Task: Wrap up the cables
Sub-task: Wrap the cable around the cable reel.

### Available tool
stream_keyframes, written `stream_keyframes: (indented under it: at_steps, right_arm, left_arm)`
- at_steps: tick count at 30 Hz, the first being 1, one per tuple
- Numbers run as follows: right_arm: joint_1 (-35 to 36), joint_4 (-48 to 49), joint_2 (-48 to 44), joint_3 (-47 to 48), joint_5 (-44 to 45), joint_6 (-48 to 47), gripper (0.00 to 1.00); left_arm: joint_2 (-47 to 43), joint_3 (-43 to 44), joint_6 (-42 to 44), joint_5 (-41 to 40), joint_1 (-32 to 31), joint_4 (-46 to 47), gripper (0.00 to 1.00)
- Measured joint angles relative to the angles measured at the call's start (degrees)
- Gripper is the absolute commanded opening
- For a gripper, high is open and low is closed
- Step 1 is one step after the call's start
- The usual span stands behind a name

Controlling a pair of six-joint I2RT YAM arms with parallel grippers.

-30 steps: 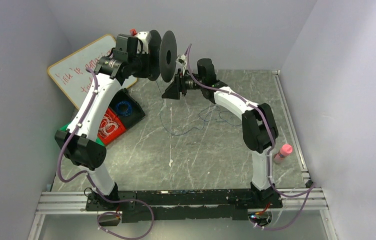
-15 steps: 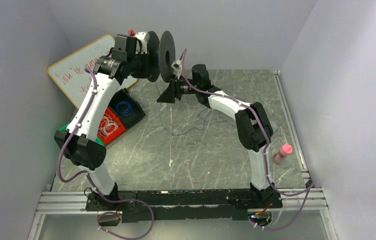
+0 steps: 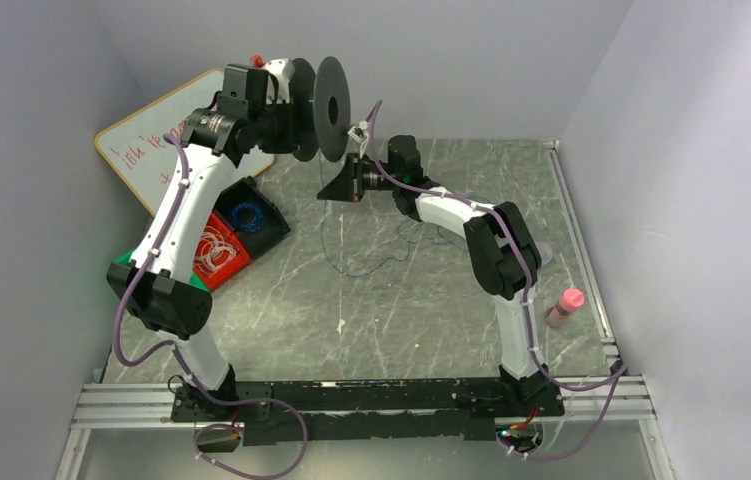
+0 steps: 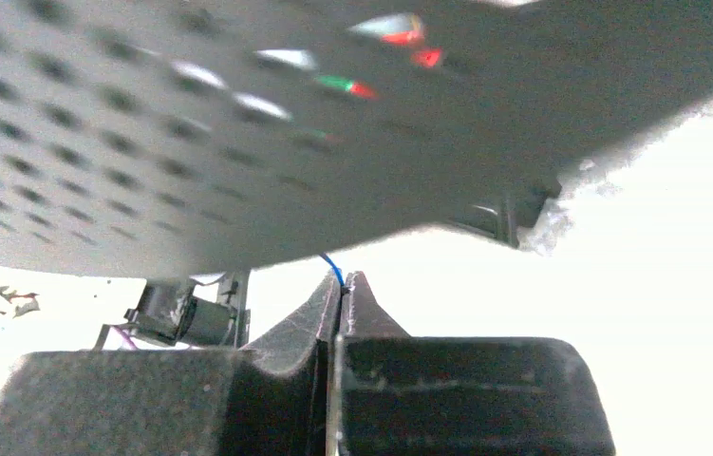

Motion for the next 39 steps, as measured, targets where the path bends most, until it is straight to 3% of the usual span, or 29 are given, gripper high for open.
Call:
stream_keyframes:
  at_steps: [12, 16, 25, 34, 39]
  right_arm:
    - [-13.6, -0.6, -1.2, -2.9, -4.4, 1.9, 0.00]
    - [-15.9, -6.4, -1.3, -0.2, -6.8, 0.1, 0.00]
    - [-20.7, -9.2, -0.1, 4.5, -14.4, 6.6, 0.00]
    - [-22.8, 6.0, 1.8, -0.2, -20.3, 25.0, 0.00]
    - [-22.7, 23.5, 2.3, -2.4, -24.0, 41.0, 0.00]
  left_arm:
    - [1.1, -0.2, 0.8, 7.7, 0.2, -3.9, 0.02]
    - [1.7, -0.9, 1.9, 10.0, -0.2, -3.1, 0.02]
    - [1.2, -7.2, 8.1, 8.2, -3.7, 3.0, 0.02]
    - [0.2, -12.8, 14.8, 6.5, -5.9, 8.0, 0.02]
    - [-0.2, -14.3, 19.1, 7.9, -5.9, 8.7, 0.02]
